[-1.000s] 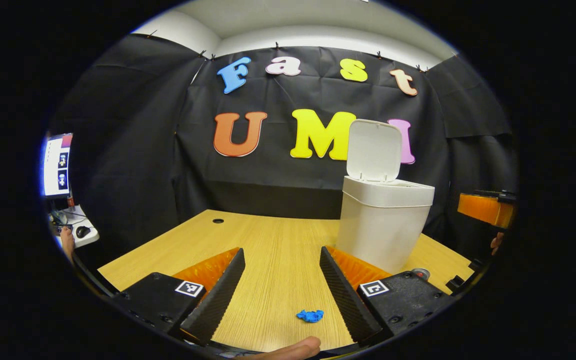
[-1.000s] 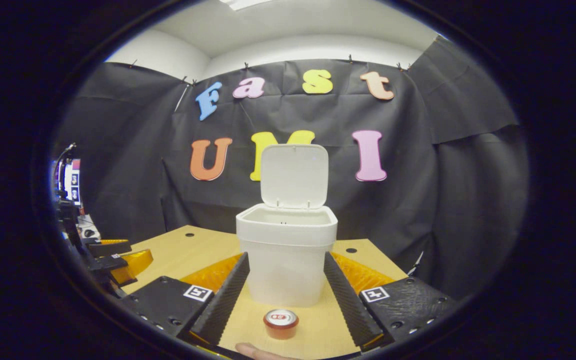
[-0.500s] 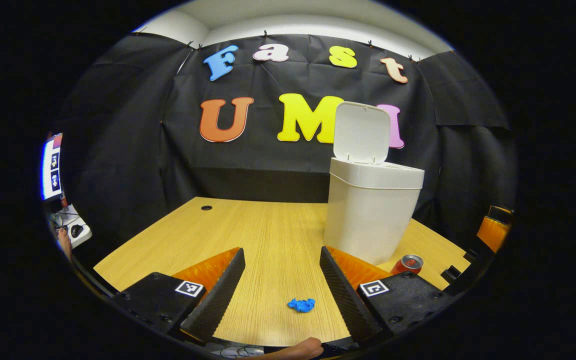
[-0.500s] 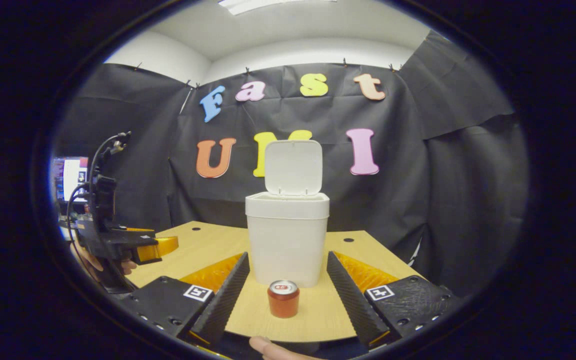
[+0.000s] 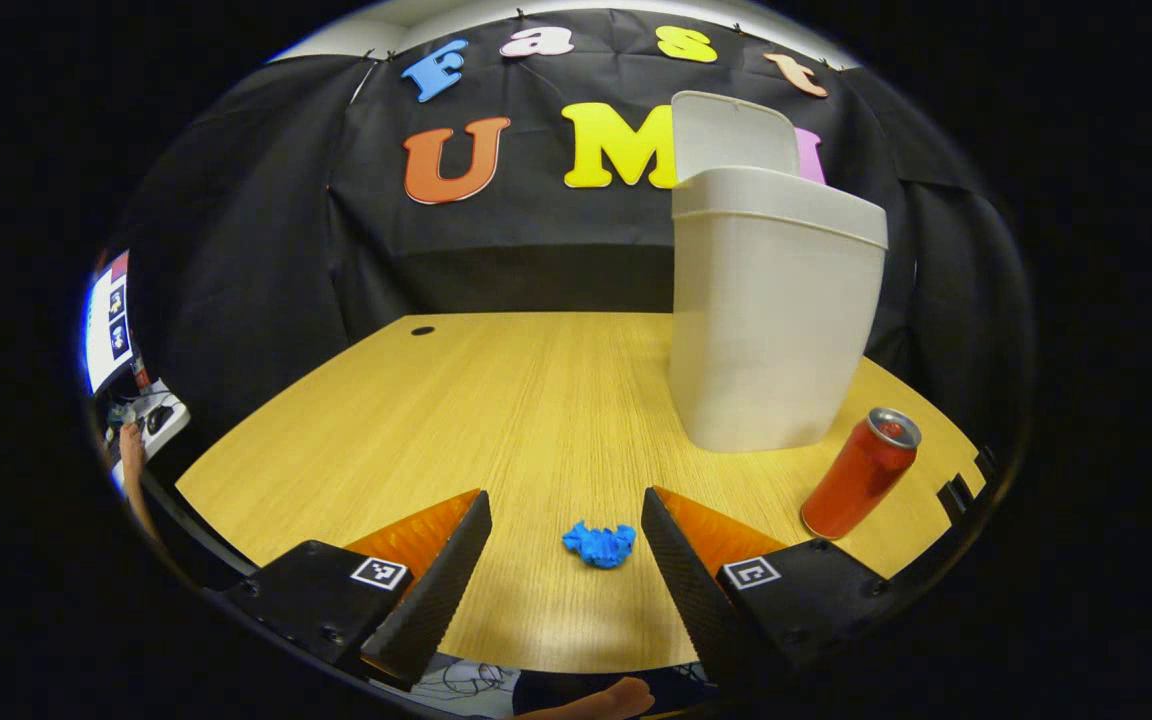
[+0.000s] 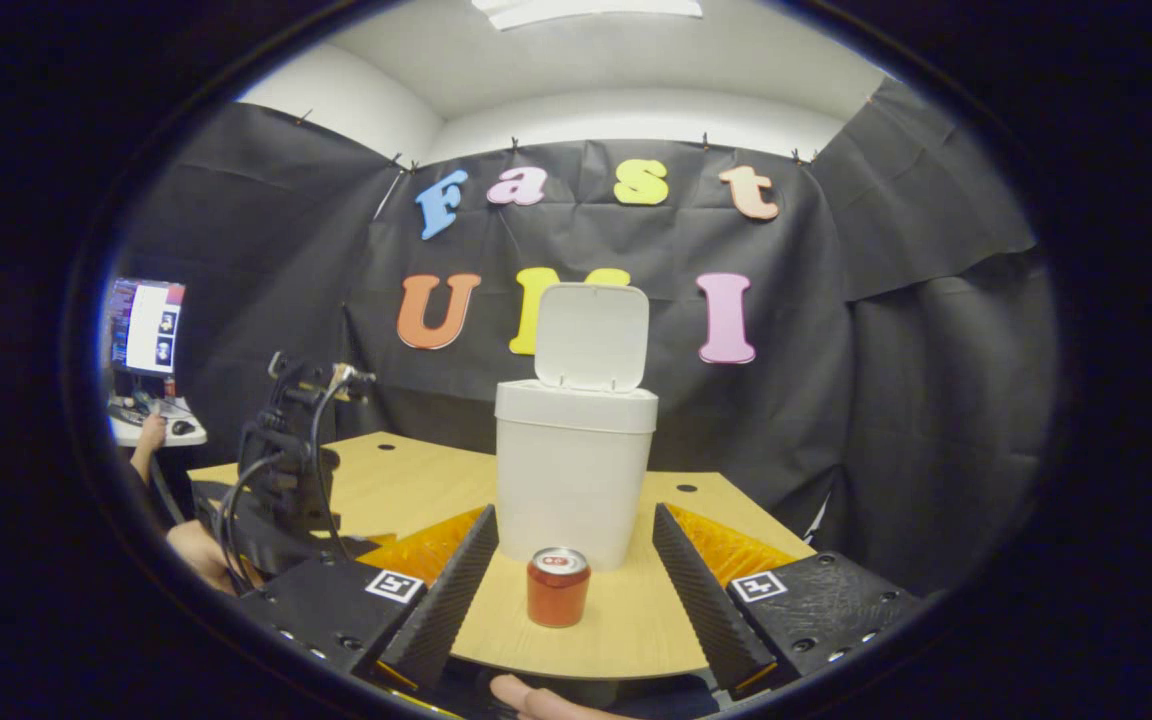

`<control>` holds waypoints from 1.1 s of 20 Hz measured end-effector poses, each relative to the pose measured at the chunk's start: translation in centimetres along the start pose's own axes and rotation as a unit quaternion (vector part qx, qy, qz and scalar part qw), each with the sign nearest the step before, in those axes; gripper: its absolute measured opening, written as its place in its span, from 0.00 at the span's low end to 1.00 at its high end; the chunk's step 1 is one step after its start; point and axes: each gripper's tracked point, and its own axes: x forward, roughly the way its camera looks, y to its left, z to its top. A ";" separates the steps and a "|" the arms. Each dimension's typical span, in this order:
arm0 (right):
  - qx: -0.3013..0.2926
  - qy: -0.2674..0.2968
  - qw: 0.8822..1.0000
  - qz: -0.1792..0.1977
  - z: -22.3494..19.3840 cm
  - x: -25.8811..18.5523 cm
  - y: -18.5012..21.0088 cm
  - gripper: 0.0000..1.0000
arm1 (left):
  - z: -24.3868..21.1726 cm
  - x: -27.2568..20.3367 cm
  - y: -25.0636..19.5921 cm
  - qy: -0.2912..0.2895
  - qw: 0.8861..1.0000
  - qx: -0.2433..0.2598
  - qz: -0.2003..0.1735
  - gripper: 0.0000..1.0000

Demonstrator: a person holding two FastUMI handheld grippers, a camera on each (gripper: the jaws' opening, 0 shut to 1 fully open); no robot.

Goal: Press the lid of the desktop garbage bin to open it, pick up the crumpled paper on the desktop and throw it into the bin, then pick up the pop can on the desktop and drop it into the bin, and finally close the garbage bin lid.

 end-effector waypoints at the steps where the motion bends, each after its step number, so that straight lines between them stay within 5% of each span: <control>1: -0.001 0.005 1.000 0.001 -0.3 0.2 0.4 0.95 | -1.0 0.4 -0.4 0.006 1.000 -0.003 -0.009 0.98; 9: 0.008 0.022 1.000 0.008 -1.9 1.1 1.1 0.98 | -3.6 1.4 -0.3 0.047 0.999 -0.014 -0.019 0.98; 16: 0.020 0.052 0.998 0.017 -4.7 1.4 1.3 0.92 | -5.4 3.0 -0.5 0.066 0.998 -0.003 -0.013 0.83; 22: 0.028 0.088 0.995 0.023 -7.7 2.1 2.0 0.98 | -4.7 3.7 -0.6 0.040 0.999 0.013 -0.005 0.70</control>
